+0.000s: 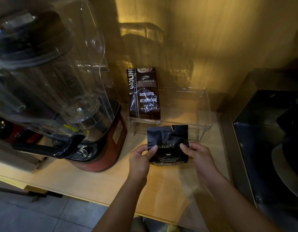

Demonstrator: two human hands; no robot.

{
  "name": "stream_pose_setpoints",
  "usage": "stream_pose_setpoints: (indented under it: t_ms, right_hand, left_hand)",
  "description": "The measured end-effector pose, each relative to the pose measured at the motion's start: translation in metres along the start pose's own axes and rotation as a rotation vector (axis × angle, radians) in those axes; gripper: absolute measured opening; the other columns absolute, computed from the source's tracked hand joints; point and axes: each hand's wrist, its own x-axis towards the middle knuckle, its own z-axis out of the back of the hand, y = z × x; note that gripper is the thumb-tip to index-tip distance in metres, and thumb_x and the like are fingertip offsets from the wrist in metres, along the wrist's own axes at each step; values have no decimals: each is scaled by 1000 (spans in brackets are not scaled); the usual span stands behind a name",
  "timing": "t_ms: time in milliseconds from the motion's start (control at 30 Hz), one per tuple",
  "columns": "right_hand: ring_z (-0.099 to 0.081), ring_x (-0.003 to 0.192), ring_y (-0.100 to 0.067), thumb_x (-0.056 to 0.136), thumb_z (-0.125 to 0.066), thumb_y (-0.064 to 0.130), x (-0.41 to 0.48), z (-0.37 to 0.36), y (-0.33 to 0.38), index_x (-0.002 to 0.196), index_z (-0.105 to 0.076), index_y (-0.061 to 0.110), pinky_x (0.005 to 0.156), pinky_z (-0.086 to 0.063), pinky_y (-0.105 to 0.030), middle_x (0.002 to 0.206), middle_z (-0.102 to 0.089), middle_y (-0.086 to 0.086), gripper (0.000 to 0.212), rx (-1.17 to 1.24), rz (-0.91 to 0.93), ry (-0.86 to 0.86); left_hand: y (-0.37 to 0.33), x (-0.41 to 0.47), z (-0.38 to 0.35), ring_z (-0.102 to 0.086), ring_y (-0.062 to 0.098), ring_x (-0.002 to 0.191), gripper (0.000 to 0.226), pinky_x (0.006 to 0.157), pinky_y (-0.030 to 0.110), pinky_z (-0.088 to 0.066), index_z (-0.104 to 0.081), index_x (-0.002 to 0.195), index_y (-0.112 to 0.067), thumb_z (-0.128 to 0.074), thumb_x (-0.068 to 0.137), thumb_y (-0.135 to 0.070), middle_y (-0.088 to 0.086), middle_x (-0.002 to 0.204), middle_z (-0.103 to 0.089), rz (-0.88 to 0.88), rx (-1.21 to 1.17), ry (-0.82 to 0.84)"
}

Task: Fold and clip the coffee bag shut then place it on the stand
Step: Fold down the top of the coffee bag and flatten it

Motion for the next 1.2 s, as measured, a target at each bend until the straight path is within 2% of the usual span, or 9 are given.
stream_pose_setpoints:
  t_ms: [133,233,367,467,667,867,967,1067,1200]
  right_hand:
    - [-62,71,-18,77,-65,11,4,-8,4,71,-62,7,61,-45,-31,69,-70,-2,7,195,-163,-39]
    - [-59,91,-29,76,-64,10,5,-15,5,85,-62,1,83,-48,-43,92,-67,-15,12,303,-257,-74]
    - [-62,78,-23,77,-66,16,2,-16,7,80,-64,3,66,-50,-35,82,-67,-11,13,151,-121,-156]
    - [-58,63,-15,80,-64,17,2,-13,8,67,-61,6,53,-45,-24,67,-62,-4,17,10,42,-160]
    - [-65,68,-9,76,-66,4,3,-13,5,91,-56,29,51,-49,-18,77,-67,-2,31,41,171,-173]
    - [-60,69,8,73,-66,-1,-1,-4,1,79,-70,33,54,-47,-6,91,-64,2,34,-90,268,-26]
    - [-60,77,-2,74,-66,0,0,-1,5,74,-68,32,61,-45,-4,87,-63,1,32,-187,319,-16]
    - [-53,87,-21,76,-65,5,3,2,4,66,-64,33,81,-44,-24,80,-55,3,30,-360,340,-39]
    - [-50,83,-24,79,-60,5,5,0,6,59,-61,23,78,-40,-38,75,-50,1,27,-401,186,8]
  left_hand:
    - [-1,5,-3,-66,8,78,11,64,22,-48,-65,80,-7,-60,84,-16,4,82,-72,216,-169,-6]
    - [-4,2,-8,-60,24,97,21,68,30,-43,-64,99,-2,-59,84,-15,14,101,-68,365,-269,-36]
    - [-11,6,-8,-67,3,59,13,46,15,-48,-61,73,-6,-62,83,-14,-1,62,-72,175,-158,-73]
    - [-17,8,-6,-66,7,61,17,38,8,-44,-48,80,-11,-65,81,-12,6,76,-65,77,-10,-83]
    - [-22,4,-7,-55,29,105,33,92,56,-47,-63,77,-40,-70,75,-7,-1,99,-60,-109,255,38]
    - [-20,3,-6,-53,29,107,35,95,53,-46,-67,78,-47,-70,76,-13,8,104,-60,-157,298,-11]
    - [-16,2,-6,-46,27,105,31,99,51,-38,-65,72,-50,-71,76,-20,-2,89,-53,-197,427,-42]
    - [-13,-1,-8,-32,15,95,16,94,24,-23,-68,70,-41,-69,77,-27,-6,84,-41,-224,525,-104]
    - [-10,-2,-11,-29,16,97,11,97,42,-26,-70,81,-24,-61,84,-30,-1,96,-44,-86,648,-79]
